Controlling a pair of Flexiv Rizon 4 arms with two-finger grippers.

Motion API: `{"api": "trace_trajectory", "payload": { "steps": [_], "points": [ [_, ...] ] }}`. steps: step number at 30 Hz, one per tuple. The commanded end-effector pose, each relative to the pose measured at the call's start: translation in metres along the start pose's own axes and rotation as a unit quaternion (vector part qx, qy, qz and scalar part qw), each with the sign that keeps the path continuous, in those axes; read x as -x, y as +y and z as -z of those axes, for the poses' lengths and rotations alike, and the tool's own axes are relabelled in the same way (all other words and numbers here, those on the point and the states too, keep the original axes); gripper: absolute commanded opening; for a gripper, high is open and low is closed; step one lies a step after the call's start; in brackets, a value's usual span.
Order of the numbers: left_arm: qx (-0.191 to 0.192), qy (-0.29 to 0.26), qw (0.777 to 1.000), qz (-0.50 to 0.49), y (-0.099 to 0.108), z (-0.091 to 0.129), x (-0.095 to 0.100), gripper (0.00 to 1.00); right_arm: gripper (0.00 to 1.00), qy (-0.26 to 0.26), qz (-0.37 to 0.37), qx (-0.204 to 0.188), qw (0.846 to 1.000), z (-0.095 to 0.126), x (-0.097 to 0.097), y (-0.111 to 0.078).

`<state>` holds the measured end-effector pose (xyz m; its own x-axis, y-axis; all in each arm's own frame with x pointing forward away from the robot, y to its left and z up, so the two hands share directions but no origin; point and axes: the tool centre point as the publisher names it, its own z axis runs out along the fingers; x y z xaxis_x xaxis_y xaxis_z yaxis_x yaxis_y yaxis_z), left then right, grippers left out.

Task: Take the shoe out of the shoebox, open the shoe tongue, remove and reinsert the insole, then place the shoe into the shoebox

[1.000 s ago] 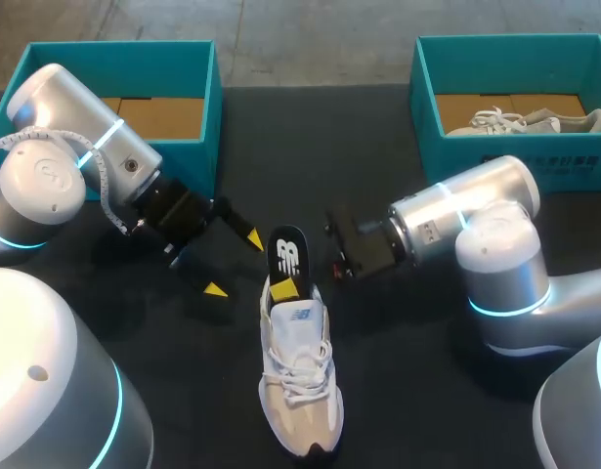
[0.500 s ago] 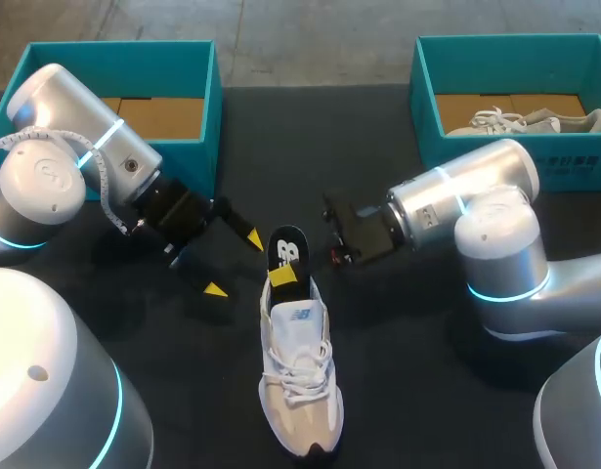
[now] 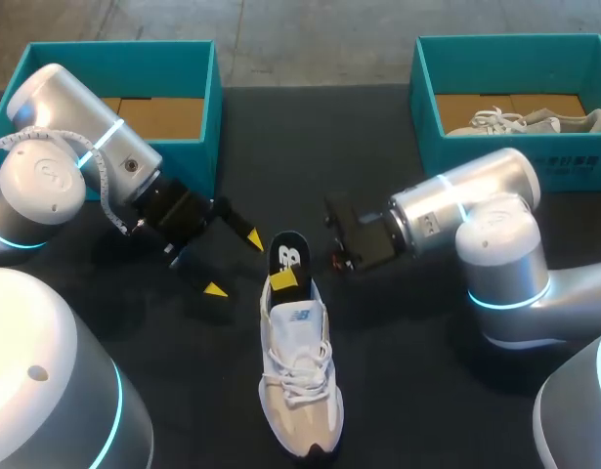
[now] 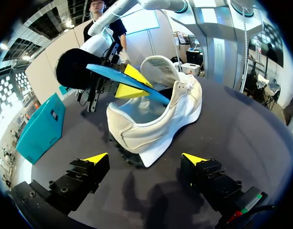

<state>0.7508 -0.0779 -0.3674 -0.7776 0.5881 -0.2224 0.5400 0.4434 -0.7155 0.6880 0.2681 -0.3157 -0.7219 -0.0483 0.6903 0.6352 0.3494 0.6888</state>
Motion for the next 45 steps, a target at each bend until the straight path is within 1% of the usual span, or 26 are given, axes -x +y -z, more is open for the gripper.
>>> {"api": "trace_trajectory", "payload": {
  "steps": [1,18,22,26,27,28,31,37,41,45],
  "points": [
    [0.002,0.001,1.000,0.000,0.000,-0.001,0.001,1.00,0.00,0.002,-0.002,-0.002,1.000,-0.004,0.001,-0.004],
    [0.002,0.001,1.000,0.000,0.000,-0.001,0.001,1.00,0.00,0.013,-0.025,-0.005,1.000,-0.014,0.003,-0.026],
    [0.002,0.001,1.000,0.000,0.000,-0.001,0.001,1.00,0.00,0.014,-0.027,-0.005,1.000,-0.014,0.003,-0.027],
    [0.002,0.001,1.000,0.000,0.000,-0.001,0.001,1.00,0.00,0.012,-0.023,-0.005,1.000,-0.011,0.003,-0.022],
    [0.002,0.001,1.000,0.000,0.000,-0.001,0.001,1.00,0.08,0.011,-0.021,-0.005,1.000,-0.010,0.003,-0.021],
    [0.002,0.001,1.000,0.000,0.000,-0.001,0.001,1.00,0.20,0.010,-0.018,-0.004,1.000,-0.009,0.002,-0.019],
    [0.002,0.001,1.000,0.000,0.000,-0.001,0.001,1.00,0.31,0.005,-0.009,-0.001,1.000,-0.006,0.001,-0.012],
    [0.002,0.001,1.000,0.000,0.000,-0.001,0.001,1.00,0.22,-0.008,0.001,0.010,1.000,0.001,-0.001,-0.004],
    [0.002,0.001,1.000,0.000,0.000,-0.001,0.001,1.00,0.20,-0.013,0.004,0.019,1.000,0.004,0.000,0.000],
    [0.002,0.001,1.000,0.000,0.000,-0.001,0.001,1.00,0.22,-0.018,0.005,0.022,1.000,0.007,0.000,0.002]
  ]
}}
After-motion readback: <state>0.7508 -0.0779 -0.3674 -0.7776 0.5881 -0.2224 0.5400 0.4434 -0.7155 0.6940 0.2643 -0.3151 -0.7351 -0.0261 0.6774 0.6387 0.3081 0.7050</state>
